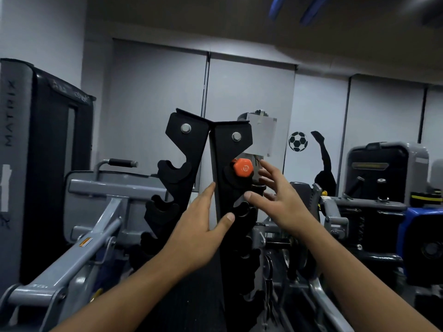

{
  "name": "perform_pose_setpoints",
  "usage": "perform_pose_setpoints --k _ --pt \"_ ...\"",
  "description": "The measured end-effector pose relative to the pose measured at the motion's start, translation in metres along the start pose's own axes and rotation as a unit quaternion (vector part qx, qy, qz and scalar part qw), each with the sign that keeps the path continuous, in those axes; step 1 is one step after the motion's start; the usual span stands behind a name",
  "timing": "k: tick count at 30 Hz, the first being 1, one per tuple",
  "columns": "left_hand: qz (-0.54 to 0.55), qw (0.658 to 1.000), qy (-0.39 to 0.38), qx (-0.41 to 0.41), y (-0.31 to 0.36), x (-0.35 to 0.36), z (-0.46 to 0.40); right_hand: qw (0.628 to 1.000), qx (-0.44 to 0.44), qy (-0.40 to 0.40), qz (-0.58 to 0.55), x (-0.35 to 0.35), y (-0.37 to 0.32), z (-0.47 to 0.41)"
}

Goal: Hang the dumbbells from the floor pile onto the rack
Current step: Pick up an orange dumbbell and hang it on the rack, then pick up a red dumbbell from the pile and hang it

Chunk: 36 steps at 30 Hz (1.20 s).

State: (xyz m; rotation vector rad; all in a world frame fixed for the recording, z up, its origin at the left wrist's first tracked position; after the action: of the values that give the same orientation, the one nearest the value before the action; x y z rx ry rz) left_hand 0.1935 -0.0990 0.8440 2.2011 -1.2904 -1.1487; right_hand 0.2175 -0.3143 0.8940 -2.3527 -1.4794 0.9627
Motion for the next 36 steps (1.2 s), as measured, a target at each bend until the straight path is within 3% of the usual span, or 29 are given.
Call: perform_pose_setpoints --k 8,13,26,36 --pt "-0.076 0.997 -0.01 -0.012 -0.004 -0.016 0.045 0.985 -0.06 0.001 0.159 0.017 -0.05 0.065" --pt "-0.15 0.987 -0.054 -0.034 -0.02 -0.018 0.101 0.972 -0.071 -0.069 0.211 0.057 -0.072 0.136" --pt "-0.206 0.963 -0.14 -0.107 -0.083 -0.009 0.291 0.986 -0.013 -0.064 0.155 0.11 -0.104 0.306" --pt "-0.231 0.932 -0.218 -0.171 -0.134 0.013 0.4 0.979 0.157 -0.115 0.065 0.142 -0.073 0.442"
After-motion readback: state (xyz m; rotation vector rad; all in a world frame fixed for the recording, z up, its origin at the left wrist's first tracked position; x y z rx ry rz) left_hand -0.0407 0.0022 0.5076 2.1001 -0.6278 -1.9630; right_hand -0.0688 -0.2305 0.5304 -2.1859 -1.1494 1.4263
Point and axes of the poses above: each hand's wrist, its own z-axis away from the middle knuckle, its own x-axis out of the palm, y = z × x, the point moved 4 cm from there along -z, towards the middle knuckle, and after that the axes turned 8 degrees about -x, right-handed, at the moved point
